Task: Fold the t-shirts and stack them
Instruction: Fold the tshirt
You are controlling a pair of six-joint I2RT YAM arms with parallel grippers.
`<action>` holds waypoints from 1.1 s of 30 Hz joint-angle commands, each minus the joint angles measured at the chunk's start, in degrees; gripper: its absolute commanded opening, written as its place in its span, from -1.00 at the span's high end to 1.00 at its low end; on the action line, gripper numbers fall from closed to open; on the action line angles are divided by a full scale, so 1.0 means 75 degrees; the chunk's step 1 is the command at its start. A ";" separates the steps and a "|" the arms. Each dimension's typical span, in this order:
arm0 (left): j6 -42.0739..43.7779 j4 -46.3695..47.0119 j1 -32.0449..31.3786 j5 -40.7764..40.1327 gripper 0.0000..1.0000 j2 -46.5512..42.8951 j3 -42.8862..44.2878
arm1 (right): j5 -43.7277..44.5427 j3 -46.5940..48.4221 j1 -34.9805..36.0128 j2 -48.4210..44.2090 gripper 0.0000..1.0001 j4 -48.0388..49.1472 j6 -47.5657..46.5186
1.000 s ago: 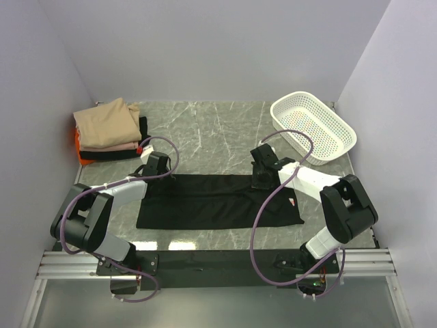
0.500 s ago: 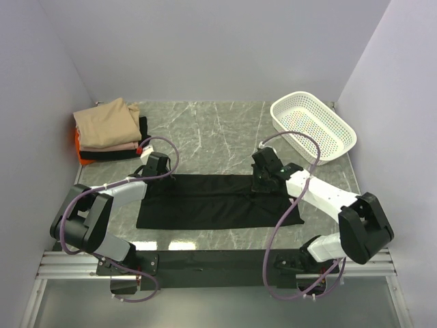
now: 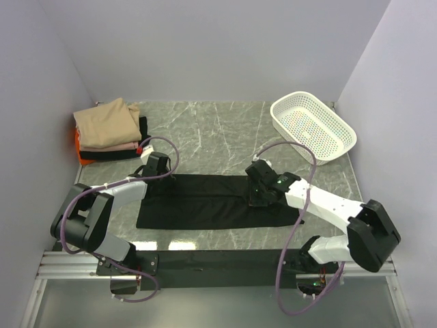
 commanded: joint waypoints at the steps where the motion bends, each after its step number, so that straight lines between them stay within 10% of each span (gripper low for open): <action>1: 0.0138 -0.0038 -0.0028 -0.0041 0.36 0.0134 -0.0015 | 0.0002 -0.0090 0.0339 -0.0537 0.81 -0.0345 0.0351; 12: 0.0161 -0.0061 -0.0029 -0.0053 0.37 0.0181 0.0020 | 0.0375 -0.0020 0.0775 -0.1182 -0.03 -0.0651 0.0399; 33: 0.0208 -0.0085 -0.0028 -0.0123 0.37 0.0088 -0.0038 | 0.0846 -0.0535 -0.1241 0.0774 0.01 0.1599 -0.0598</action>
